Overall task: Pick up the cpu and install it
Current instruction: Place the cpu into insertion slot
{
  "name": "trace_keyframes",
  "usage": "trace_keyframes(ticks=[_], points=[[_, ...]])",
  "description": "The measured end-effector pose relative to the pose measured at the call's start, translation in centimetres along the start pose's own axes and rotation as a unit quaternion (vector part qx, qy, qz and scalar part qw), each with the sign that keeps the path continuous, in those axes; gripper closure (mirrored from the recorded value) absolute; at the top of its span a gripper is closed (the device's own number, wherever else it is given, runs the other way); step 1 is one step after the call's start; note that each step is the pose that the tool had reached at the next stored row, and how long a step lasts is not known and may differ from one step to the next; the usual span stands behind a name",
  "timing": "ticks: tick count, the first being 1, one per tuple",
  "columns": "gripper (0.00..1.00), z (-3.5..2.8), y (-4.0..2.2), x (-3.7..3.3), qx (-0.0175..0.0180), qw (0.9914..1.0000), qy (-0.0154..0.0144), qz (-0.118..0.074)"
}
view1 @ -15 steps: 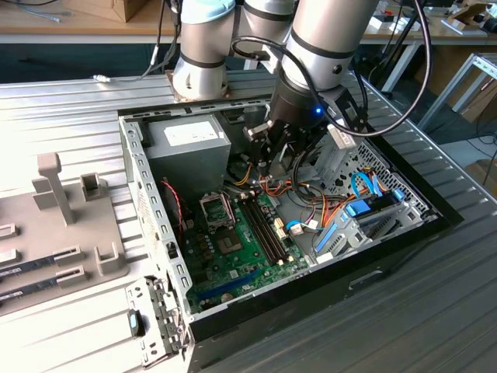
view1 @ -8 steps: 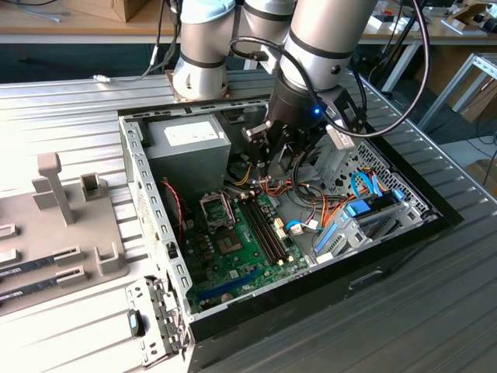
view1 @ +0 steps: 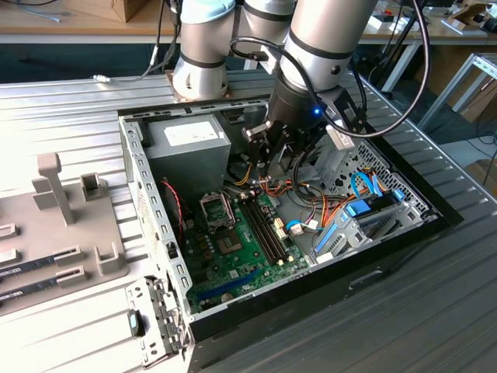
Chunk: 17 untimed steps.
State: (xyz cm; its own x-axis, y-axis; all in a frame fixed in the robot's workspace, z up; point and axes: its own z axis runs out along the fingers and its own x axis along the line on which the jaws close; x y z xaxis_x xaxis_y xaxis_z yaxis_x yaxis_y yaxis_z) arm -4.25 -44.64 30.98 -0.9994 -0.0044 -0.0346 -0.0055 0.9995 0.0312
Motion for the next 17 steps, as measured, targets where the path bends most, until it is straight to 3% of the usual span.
trace_keyframes(ticks=[17], points=[[0.53, 0.10, -0.01, 0.35, -0.0001, 1.00000, 0.0000, 0.000]])
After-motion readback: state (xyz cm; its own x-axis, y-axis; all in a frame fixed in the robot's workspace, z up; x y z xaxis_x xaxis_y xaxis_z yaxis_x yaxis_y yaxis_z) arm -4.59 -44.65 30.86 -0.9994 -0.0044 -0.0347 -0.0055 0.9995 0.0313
